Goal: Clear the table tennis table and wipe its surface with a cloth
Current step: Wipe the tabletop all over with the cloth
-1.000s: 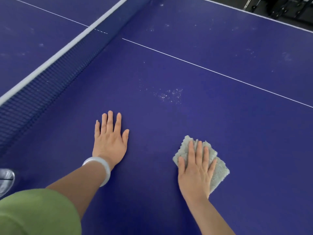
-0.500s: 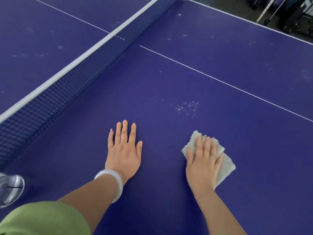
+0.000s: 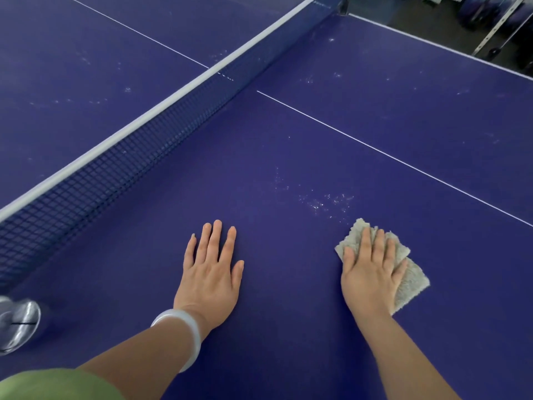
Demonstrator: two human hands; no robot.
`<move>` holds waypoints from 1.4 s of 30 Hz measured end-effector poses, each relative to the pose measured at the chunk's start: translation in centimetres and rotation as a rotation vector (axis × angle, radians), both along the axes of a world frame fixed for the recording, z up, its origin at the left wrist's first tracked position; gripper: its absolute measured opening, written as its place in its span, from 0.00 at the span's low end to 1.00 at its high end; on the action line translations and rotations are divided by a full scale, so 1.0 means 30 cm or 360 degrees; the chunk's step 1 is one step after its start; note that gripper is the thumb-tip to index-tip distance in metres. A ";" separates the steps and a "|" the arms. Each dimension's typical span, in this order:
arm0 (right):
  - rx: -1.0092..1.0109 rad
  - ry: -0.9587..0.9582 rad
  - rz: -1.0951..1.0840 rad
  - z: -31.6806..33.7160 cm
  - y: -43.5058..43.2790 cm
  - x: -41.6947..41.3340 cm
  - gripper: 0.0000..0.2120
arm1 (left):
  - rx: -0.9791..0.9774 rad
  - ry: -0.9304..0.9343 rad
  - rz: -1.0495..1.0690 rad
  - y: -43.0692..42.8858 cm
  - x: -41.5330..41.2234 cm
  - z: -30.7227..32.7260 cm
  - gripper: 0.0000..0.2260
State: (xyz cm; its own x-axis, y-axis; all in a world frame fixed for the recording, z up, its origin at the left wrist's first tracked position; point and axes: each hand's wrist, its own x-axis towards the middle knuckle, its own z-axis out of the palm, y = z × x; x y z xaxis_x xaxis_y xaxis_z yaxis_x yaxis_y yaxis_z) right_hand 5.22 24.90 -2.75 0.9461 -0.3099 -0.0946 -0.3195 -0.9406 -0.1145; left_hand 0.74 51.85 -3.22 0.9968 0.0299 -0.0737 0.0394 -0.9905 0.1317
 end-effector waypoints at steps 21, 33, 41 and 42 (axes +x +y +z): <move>-0.0094 -0.0046 0.0039 -0.023 0.011 0.041 0.30 | -0.0043 0.0008 0.0223 0.078 0.358 0.030 0.32; 0.0545 -0.0097 0.0099 0.024 0.283 0.413 0.27 | -0.0056 -0.0061 0.0218 0.081 0.362 0.010 0.32; 0.0058 -0.0050 0.0089 0.005 -0.023 0.368 0.26 | -0.0035 -0.0064 0.0211 0.084 0.369 -0.002 0.33; 0.0155 -0.0011 -0.0124 0.009 -0.028 0.407 0.27 | -0.0022 -0.0062 0.0210 0.084 0.369 -0.003 0.33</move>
State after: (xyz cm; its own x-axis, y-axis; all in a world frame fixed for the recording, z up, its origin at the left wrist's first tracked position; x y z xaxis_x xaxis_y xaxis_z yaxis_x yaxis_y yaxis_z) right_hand 17.44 24.08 -2.48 0.9203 -0.3719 -0.1211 -0.3898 -0.8974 -0.2065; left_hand 11.80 54.38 -3.30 0.9864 0.1605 -0.0362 0.1641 -0.9751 0.1490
